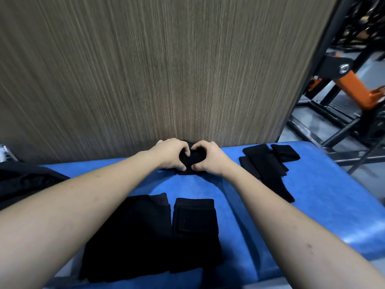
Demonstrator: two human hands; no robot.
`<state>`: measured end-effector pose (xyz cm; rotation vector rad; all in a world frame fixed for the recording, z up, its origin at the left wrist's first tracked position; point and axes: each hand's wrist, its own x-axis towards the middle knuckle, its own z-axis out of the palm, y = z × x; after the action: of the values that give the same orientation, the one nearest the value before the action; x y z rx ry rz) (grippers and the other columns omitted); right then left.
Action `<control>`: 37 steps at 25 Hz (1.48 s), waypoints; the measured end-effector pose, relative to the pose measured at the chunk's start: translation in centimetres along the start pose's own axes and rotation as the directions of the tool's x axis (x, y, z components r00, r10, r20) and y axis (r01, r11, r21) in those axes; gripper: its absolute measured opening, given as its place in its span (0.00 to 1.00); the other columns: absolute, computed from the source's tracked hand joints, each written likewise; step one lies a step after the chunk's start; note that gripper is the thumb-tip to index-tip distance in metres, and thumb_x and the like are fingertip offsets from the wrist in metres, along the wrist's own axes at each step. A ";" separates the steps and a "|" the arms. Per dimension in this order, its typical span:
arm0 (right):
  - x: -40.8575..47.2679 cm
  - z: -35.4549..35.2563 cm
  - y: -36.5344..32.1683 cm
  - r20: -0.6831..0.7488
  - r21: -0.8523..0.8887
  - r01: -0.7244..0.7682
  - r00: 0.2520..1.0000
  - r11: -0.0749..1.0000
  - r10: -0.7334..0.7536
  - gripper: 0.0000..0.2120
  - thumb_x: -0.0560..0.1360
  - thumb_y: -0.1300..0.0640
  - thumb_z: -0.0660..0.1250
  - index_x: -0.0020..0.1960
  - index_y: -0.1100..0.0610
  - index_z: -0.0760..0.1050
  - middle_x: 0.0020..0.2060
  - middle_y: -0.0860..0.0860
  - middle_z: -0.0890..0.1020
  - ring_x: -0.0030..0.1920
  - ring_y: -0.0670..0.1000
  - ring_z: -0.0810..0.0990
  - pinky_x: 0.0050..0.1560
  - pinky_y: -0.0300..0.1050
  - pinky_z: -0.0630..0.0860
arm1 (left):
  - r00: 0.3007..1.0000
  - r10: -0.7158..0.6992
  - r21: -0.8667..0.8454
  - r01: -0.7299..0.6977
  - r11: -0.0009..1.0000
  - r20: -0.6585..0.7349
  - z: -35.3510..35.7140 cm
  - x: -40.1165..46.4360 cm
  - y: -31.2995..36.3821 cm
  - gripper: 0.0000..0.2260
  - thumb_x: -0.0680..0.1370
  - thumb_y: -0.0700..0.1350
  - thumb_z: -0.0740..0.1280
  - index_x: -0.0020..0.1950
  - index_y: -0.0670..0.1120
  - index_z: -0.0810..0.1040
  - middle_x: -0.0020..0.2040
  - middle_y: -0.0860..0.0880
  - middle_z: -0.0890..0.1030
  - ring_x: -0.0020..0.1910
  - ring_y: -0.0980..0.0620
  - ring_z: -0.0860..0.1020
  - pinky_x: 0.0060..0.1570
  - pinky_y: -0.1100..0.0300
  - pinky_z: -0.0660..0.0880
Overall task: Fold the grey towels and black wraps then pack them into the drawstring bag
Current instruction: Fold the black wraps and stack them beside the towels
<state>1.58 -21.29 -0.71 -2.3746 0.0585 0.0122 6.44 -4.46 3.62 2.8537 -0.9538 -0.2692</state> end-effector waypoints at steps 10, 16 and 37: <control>-6.6 -3.2 -2.4 -0.089 0.335 -0.015 0.995 0.942 0.047 0.25 0.66 0.69 0.68 0.59 0.49 0.77 0.54 0.51 0.80 0.44 0.48 0.77 0.35 0.37 0.73 | 0.981 0.149 0.058 -0.143 0.988 -0.125 -3.1 -4.4 3.8 0.20 0.71 0.50 0.75 0.60 0.57 0.75 0.53 0.54 0.71 0.59 0.51 0.73 0.65 0.54 0.61; -13.6 -6.7 -5.5 -0.186 0.319 0.086 0.982 0.944 -0.027 0.28 0.67 0.69 0.67 0.63 0.46 0.76 0.59 0.48 0.77 0.53 0.49 0.79 0.41 0.42 0.79 | 0.944 0.175 -0.023 -0.189 0.982 -0.281 -5.0 -9.8 7.1 0.18 0.71 0.51 0.74 0.57 0.60 0.73 0.49 0.56 0.71 0.56 0.53 0.73 0.60 0.59 0.60; -22.5 -6.8 -2.4 -0.214 0.441 0.099 0.977 0.892 -0.002 0.30 0.67 0.71 0.66 0.60 0.42 0.76 0.58 0.46 0.78 0.52 0.50 0.80 0.47 0.50 0.80 | 0.886 0.150 -0.052 -0.192 0.980 -0.438 -0.4 -16.1 9.0 0.24 0.72 0.53 0.73 0.66 0.61 0.70 0.53 0.59 0.72 0.56 0.57 0.70 0.63 0.62 0.56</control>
<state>-20.86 -23.38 6.48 -1.9017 0.0889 -0.2514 -11.40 -1.86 7.60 2.5531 -1.0485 0.3195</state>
